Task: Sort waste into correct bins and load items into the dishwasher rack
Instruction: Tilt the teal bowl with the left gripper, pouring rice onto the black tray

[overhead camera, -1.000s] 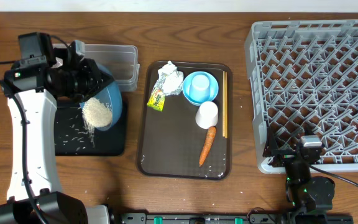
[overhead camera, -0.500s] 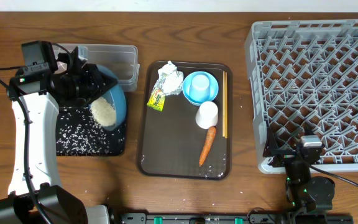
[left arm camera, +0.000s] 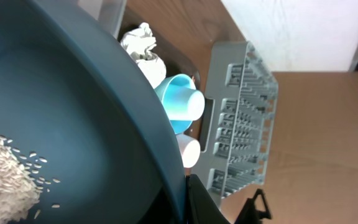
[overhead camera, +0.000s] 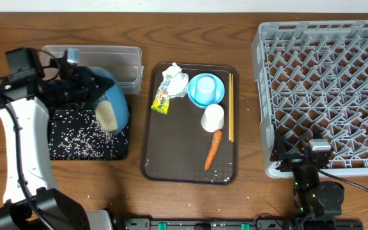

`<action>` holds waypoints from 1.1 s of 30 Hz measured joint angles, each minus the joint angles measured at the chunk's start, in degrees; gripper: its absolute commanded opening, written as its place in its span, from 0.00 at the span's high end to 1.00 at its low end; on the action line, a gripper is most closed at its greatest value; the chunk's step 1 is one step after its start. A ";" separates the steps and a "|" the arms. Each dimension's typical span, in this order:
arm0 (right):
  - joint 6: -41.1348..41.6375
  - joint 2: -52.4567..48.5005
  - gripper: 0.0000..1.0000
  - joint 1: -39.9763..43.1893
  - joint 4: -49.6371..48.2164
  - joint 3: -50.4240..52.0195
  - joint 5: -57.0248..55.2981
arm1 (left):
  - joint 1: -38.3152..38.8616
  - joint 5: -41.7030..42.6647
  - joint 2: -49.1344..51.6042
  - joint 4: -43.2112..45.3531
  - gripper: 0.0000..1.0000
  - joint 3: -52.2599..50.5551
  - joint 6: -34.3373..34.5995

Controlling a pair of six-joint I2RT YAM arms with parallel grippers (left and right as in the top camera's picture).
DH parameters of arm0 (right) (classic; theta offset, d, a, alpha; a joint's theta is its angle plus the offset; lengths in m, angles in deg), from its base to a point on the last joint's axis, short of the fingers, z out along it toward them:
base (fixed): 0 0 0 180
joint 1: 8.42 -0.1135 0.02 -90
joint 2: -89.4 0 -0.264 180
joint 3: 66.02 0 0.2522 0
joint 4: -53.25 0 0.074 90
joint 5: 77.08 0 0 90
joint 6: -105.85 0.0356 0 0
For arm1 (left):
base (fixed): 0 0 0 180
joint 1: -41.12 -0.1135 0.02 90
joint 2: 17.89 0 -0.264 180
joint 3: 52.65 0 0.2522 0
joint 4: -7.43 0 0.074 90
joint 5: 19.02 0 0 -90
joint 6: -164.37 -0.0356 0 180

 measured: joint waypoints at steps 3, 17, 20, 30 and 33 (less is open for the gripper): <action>0.00 0.00 0.01 0.00 0.02 0.00 0.00 | -2.21 3.06 0.00 -1.14 0.94 0.00 -1.55; 0.00 0.00 0.01 0.00 0.00 0.00 0.00 | -10.21 8.87 0.00 -6.40 0.94 0.00 -5.20; 0.00 0.00 0.01 0.00 0.02 0.00 0.00 | -11.65 11.32 0.00 -7.65 0.94 0.00 -6.82; 0.00 0.00 0.01 0.00 0.00 0.00 0.00 | -15.63 15.04 0.00 -11.69 0.94 0.00 -10.05; 0.00 0.00 0.01 0.00 0.02 0.00 0.00 | -17.09 15.50 0.00 -9.62 0.94 -0.02 -10.34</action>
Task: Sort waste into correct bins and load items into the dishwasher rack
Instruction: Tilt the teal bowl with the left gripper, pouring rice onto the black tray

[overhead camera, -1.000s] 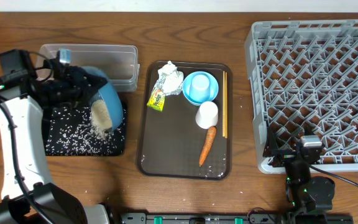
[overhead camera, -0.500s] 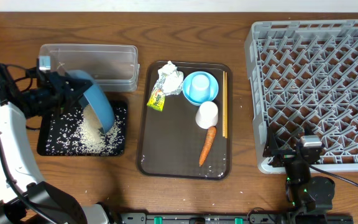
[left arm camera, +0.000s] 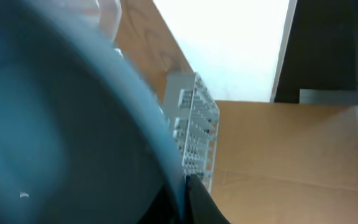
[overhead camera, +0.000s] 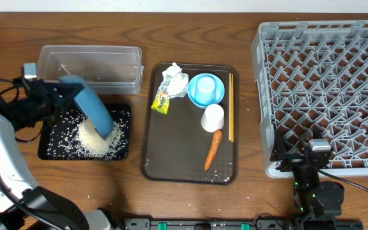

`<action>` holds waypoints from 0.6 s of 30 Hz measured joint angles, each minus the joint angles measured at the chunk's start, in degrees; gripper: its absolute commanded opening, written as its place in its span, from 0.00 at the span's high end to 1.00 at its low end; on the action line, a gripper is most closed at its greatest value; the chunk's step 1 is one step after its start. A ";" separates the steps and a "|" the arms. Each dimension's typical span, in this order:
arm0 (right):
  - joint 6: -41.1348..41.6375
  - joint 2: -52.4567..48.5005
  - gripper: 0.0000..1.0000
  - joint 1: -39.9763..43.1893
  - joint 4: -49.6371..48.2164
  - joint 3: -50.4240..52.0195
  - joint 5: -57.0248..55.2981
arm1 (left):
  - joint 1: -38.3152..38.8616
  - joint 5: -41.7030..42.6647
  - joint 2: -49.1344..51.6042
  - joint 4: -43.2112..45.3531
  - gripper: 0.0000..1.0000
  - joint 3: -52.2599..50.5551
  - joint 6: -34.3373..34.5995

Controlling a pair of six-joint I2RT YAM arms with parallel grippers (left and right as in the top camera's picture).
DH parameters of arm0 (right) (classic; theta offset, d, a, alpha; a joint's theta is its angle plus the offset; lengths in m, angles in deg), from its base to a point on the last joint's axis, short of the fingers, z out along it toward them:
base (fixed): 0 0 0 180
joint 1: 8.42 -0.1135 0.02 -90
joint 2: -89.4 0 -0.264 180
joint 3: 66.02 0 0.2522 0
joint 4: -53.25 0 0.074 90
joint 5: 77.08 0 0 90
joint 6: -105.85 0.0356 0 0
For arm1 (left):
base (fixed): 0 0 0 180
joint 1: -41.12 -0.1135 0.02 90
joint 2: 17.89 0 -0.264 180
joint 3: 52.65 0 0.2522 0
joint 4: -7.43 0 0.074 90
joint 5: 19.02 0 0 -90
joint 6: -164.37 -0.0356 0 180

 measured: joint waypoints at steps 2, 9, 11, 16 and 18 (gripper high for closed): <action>0.00 0.00 0.01 0.00 -0.02 0.00 0.00 | -0.74 0.07 0.00 -0.42 0.94 0.00 -0.37; 0.00 0.00 0.01 0.00 0.00 0.00 0.00 | -1.51 3.43 0.00 -1.27 0.94 -0.04 -2.56; 0.00 0.00 0.01 0.00 0.00 0.00 0.00 | -1.49 4.17 0.00 -1.55 0.94 -0.04 -2.47; 0.00 0.00 0.01 0.00 -0.02 0.00 0.00 | -1.49 6.47 0.00 -1.90 0.94 -0.07 -2.73; 0.00 0.00 0.01 0.00 -0.02 0.00 0.00 | -1.49 6.67 0.02 -2.43 0.94 -0.07 -2.75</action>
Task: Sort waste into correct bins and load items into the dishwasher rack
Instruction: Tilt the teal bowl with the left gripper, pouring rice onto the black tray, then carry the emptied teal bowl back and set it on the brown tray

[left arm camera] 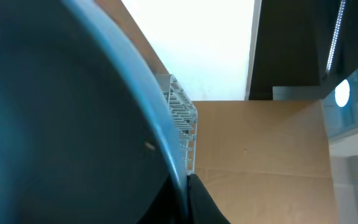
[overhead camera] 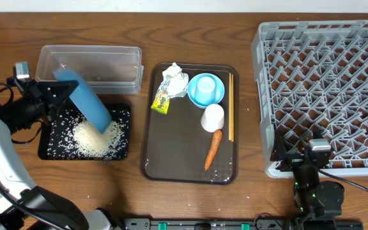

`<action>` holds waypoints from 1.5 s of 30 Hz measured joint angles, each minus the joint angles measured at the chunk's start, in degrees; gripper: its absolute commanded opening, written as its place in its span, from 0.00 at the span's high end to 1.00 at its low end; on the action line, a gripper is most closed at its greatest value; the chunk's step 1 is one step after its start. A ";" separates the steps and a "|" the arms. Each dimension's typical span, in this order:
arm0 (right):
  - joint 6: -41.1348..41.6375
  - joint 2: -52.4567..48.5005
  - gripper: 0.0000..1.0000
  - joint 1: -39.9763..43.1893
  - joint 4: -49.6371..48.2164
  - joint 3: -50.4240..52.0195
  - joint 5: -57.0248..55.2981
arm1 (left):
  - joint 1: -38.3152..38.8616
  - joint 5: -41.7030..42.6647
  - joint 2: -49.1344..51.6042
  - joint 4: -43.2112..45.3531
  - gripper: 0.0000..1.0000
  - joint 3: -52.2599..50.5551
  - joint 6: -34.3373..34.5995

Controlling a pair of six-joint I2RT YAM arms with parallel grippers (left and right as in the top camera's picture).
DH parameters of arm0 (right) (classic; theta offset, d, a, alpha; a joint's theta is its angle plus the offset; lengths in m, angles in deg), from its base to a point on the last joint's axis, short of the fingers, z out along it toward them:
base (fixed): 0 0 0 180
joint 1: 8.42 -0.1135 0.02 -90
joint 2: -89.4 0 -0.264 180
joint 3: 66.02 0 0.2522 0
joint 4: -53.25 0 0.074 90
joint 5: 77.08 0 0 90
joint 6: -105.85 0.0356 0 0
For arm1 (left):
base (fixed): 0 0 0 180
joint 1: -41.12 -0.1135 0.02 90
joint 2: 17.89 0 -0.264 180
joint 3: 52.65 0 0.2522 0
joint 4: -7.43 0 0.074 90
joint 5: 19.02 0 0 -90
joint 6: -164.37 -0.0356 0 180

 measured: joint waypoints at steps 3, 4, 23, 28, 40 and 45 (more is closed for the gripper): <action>0.00 0.00 0.01 0.00 0.02 0.00 0.00 | 0.00 0.11 0.00 -1.46 0.94 0.00 0.13; 0.00 0.00 0.01 0.00 0.02 0.00 0.00 | 0.02 0.24 0.00 -2.32 0.94 0.00 0.11; 0.00 0.00 0.01 0.00 0.02 0.00 0.00 | 1.36 -9.64 -4.42 -1.42 0.94 -0.33 2.58; 0.00 0.00 0.01 0.00 0.02 0.00 0.00 | 8.81 -13.38 -14.05 -1.75 0.94 -0.20 2.99; 0.00 0.00 0.01 0.00 0.00 0.00 0.00 | 43.01 -37.51 -22.34 -0.92 0.94 0.59 13.90; 0.00 0.00 0.01 0.00 0.02 0.00 0.00 | 57.48 -51.84 -18.45 -0.42 0.94 0.52 22.80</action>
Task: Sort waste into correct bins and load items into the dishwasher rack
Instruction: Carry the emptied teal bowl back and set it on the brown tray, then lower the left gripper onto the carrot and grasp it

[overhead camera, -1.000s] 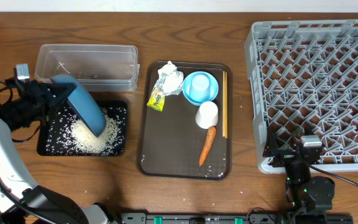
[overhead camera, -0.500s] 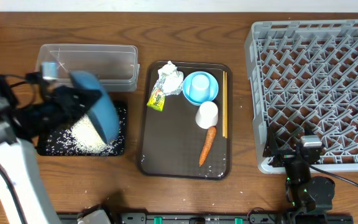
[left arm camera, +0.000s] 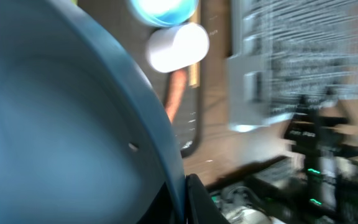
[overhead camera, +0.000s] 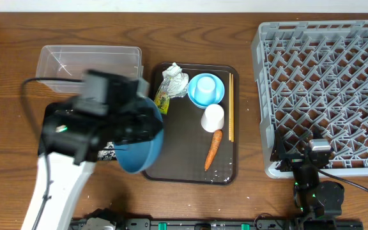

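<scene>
My left gripper (left arm camera: pixel 182 186) is shut on the rim of a dark blue bowl (overhead camera: pixel 139 137), held above the left edge of the brown tray (overhead camera: pixel 190 176). In the left wrist view the bowl (left arm camera: pixel 61 124) fills the frame, with a single rice grain stuck inside. On the tray lie a crumpled foil ball (overhead camera: pixel 174 82), a yellow wrapper (overhead camera: pixel 161 102), a light blue cup (overhead camera: pixel 206 89), a white cup (overhead camera: pixel 213 117), a carrot (overhead camera: pixel 213 149) and chopsticks (overhead camera: pixel 230 105). The grey dishwasher rack (overhead camera: pixel 328 83) stands at the right. My right gripper (overhead camera: pixel 302 160) rests by the rack's front edge, too small to judge.
A clear plastic bin (overhead camera: pixel 88 61) stands at the back left. The black bin (overhead camera: pixel 105 151) with rice is mostly hidden under my left arm. Bare wooden table lies between the tray and the rack.
My left arm has moved from the far left to beside the tray. The bowl, then on edge over the black bin, now hangs over the tray's left edge.
The bowl was tilted over the black bin with rice still in it. Then it stood steeper with a rice pile in the bin below. Then it was on edge and nearly bare. Now it is held over the tray's left edge. The right arm stayed still.
</scene>
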`<action>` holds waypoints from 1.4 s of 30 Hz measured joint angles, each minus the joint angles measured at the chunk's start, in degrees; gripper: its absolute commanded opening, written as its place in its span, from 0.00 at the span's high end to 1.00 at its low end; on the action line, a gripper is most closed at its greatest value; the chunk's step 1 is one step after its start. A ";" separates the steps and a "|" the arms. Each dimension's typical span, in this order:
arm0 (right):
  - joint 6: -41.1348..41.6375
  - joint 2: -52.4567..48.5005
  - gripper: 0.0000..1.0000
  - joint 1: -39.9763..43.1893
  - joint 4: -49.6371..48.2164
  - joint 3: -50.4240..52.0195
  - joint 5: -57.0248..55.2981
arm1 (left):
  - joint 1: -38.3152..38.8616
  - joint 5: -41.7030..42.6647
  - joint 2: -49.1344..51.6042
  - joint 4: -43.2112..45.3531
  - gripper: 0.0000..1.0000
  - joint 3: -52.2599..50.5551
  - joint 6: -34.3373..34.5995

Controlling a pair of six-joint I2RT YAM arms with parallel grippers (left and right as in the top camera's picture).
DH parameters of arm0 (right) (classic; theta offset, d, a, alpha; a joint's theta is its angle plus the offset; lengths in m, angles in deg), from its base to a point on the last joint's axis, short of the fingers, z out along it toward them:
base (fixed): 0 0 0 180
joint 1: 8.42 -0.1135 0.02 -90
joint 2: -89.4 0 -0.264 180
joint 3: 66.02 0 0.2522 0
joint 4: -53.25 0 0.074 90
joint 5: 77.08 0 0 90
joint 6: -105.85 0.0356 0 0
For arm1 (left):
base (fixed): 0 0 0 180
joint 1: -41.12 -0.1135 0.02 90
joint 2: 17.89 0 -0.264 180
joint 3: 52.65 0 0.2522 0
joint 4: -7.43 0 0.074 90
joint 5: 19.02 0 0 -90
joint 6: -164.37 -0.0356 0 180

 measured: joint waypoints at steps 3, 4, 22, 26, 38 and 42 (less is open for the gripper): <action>0.00 0.00 0.01 0.00 -0.02 0.00 0.00 | 7.06 -7.28 4.09 1.07 0.94 -0.11 4.33; 0.00 0.00 0.01 0.00 0.00 0.00 0.00 | 9.18 -8.74 5.73 2.14 0.94 -0.17 5.18; 0.00 0.00 0.01 0.00 -0.02 0.00 0.00 | 20.85 -14.45 30.73 13.14 0.94 -0.37 9.03; 0.00 0.00 0.01 0.00 -0.02 0.00 0.00 | 20.85 -14.64 31.19 13.25 0.93 -0.37 9.03; 0.00 0.00 0.01 0.00 -0.02 0.00 0.00 | 21.86 -14.69 31.19 13.40 0.83 -0.37 9.20; 0.00 0.00 0.01 0.00 0.00 0.00 0.00 | 21.86 -14.78 31.21 13.51 0.84 -0.37 9.20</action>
